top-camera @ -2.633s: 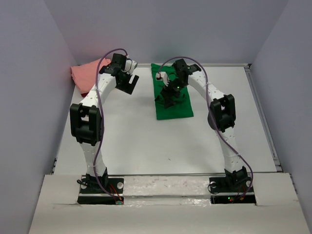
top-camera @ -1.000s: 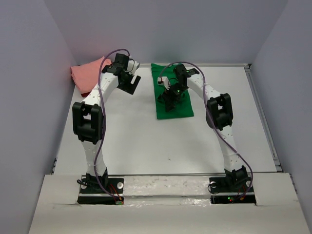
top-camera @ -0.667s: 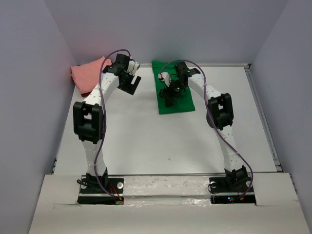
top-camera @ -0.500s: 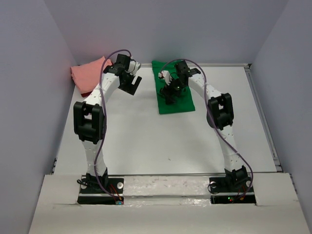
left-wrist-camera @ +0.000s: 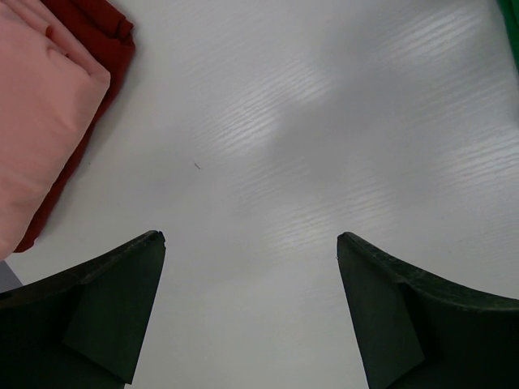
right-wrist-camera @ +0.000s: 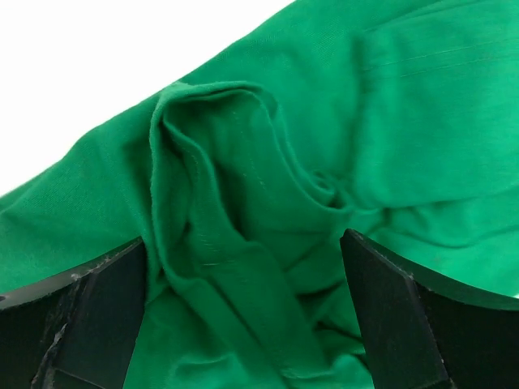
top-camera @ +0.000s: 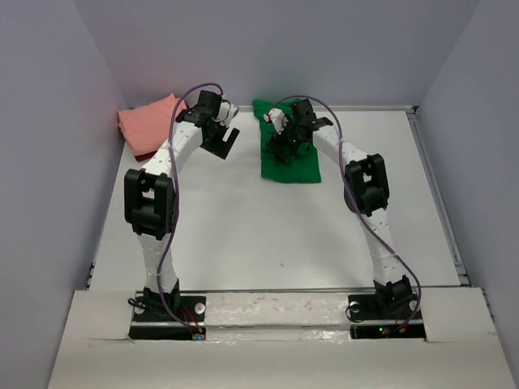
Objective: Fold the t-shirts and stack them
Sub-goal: Fold the folded rectangular tshirt in 1/3 of the way
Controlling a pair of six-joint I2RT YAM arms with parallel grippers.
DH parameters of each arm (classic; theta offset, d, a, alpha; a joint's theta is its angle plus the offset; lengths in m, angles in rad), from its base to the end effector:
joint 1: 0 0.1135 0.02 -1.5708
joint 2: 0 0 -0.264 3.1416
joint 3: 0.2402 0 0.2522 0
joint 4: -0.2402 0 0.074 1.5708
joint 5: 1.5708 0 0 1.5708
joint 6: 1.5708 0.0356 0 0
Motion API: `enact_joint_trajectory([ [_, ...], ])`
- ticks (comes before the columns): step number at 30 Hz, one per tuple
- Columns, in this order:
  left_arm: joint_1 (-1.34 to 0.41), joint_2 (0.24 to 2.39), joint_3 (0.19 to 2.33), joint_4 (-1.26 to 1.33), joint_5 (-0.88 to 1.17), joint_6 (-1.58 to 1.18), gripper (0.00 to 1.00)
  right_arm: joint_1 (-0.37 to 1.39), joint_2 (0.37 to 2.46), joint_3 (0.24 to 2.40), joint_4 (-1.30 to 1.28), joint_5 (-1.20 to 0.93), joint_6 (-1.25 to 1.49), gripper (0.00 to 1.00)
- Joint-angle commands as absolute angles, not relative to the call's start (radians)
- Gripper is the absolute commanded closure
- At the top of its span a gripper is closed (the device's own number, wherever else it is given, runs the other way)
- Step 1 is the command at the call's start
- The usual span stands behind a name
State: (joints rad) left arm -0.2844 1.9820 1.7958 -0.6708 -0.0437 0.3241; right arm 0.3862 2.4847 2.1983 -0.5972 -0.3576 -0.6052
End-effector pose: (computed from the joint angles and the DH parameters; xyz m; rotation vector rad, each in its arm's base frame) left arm 0.4315 -0.1245 0.2863 0.7085 2.3223 0.0710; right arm 0.5040 0.2184 0.1801 -1.2794 2.0395 0.3377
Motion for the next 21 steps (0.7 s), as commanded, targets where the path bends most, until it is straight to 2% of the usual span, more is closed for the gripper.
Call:
enact_joint_trajectory([
  [1,-0.301,1.973,1.804,-0.678,-0.06,0.339,0.01,0.38,2.448,2.29,-0.437,-0.246,-0.603,0.0],
  [12,-0.318,1.979,1.816,-0.683,-0.057,0.342,0.01,0.38,2.353,2.247,-0.449,-0.259,-0.601,0.0],
  [21,-0.344,1.993,1.85,-0.699,-0.054,0.345,0.01,0.371,2.152,2.139,-0.684,-0.5,-0.526,0.0],
])
